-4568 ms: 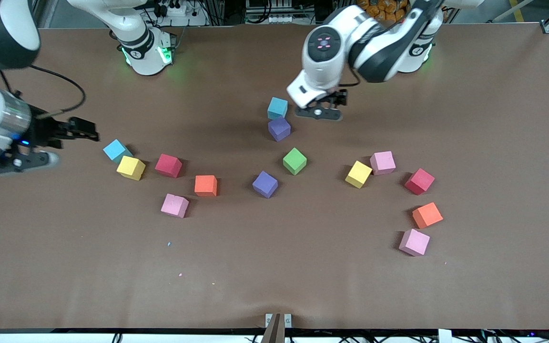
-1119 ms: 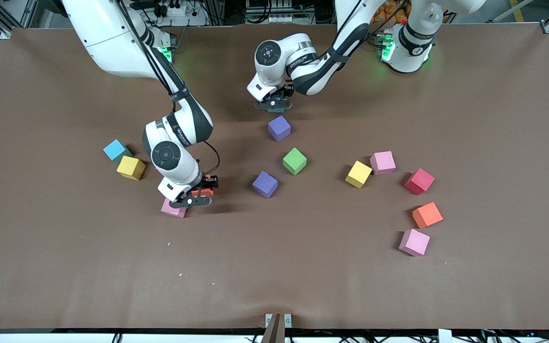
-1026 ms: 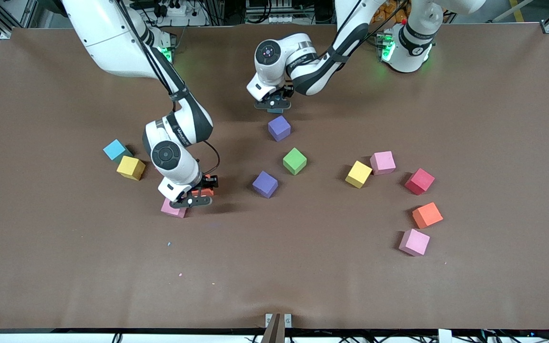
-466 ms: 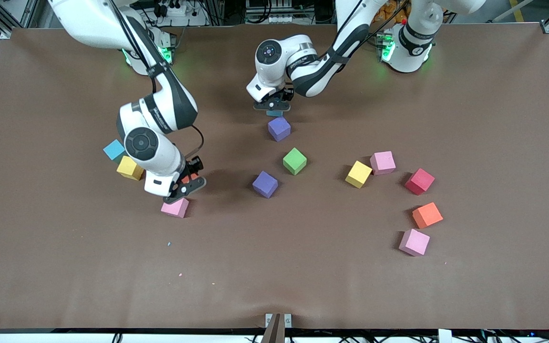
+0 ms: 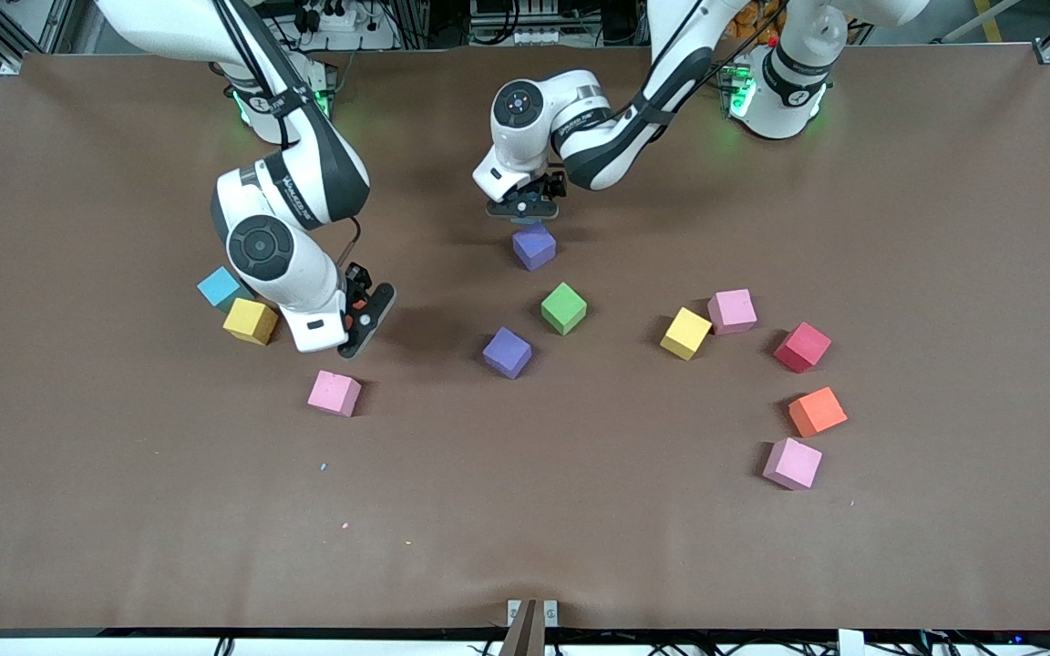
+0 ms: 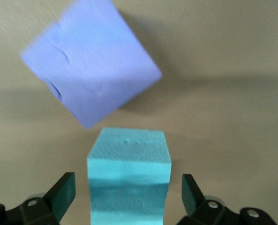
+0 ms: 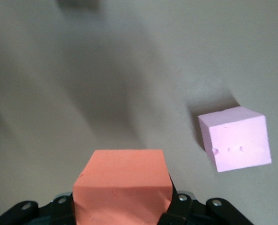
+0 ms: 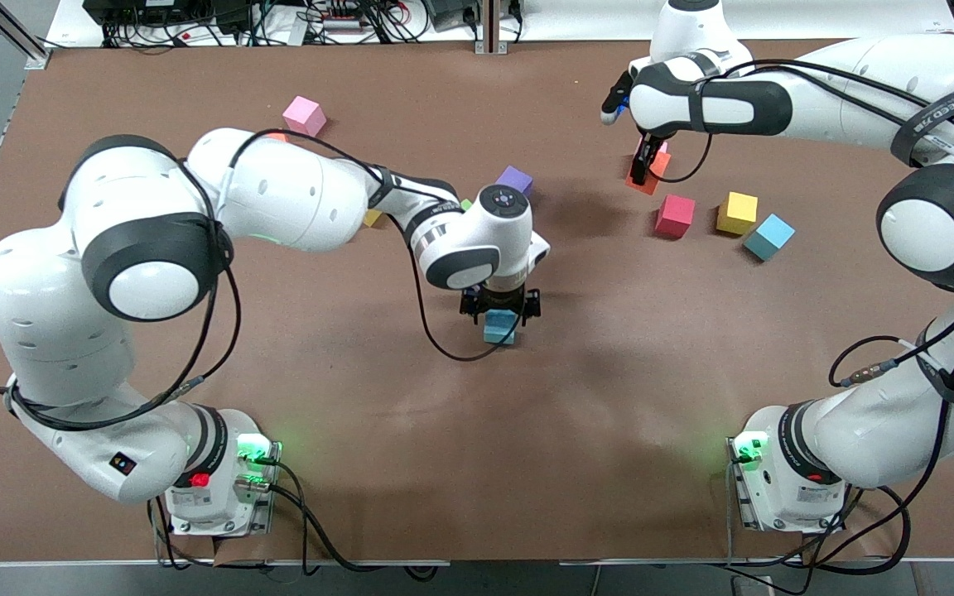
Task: Arrange 11 blocks into digit 3
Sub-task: 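Place the orange block with the right gripper while the left gripper brings cyan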
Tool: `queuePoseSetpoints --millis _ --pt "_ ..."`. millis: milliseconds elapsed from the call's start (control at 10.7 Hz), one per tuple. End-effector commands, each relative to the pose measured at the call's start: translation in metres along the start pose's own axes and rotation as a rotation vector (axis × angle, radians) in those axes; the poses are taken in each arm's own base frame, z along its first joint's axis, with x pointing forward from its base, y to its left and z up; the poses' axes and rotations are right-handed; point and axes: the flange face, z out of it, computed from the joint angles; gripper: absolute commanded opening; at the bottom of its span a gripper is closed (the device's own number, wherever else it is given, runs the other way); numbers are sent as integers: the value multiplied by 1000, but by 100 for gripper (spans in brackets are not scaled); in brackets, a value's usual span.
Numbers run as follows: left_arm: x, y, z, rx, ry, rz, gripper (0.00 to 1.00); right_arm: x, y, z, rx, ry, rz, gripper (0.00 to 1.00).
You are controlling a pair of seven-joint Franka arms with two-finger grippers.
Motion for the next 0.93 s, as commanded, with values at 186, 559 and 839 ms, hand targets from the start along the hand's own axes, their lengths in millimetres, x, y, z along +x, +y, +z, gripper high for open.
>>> queuePoseSetpoints --millis 186,559,839 --pt "39 -17 -52 -2 47 -72 100 27 -72 4 -19 -29 -214 18" --pt "84 -31 -55 -39 21 -206 100 26 -147 31 -55 -10 -336 18" --pt "105 -37 -49 -48 6 -275 100 48 -203 36 -63 -23 -444 18"
